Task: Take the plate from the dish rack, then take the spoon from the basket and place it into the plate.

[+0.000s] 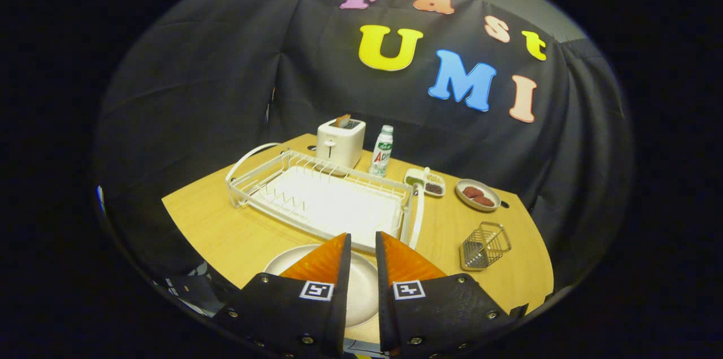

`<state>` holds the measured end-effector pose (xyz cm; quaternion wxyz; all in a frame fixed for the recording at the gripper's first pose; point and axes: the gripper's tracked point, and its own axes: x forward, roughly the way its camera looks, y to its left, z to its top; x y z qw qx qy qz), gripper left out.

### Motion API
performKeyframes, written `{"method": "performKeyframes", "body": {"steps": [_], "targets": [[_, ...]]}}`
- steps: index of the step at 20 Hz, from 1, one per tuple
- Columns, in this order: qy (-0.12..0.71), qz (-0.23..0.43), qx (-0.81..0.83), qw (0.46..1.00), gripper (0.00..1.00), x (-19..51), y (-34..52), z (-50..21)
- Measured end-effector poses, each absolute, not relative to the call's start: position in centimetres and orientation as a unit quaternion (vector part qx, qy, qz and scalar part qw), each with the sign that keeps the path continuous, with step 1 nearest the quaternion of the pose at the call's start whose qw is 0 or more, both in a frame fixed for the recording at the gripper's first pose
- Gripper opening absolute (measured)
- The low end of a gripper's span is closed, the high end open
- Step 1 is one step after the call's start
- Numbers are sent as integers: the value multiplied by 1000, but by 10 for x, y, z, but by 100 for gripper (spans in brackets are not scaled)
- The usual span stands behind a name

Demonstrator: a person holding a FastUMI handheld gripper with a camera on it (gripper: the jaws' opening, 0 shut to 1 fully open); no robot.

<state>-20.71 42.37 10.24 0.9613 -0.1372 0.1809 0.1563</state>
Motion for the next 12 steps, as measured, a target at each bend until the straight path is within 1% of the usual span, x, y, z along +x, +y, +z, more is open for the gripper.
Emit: {"method": "performKeyframes", "body": {"steps": [6,9,10,11,12], "targets": [[72,110,-101,986,24,-176,391,216],[31,100,-85,991,24,-168,377,257],[21,94,-80,992,27,-166,372,267],[13,88,-75,993,37,-162,365,274],[9,81,-70,994,50,-161,360,280]]}}
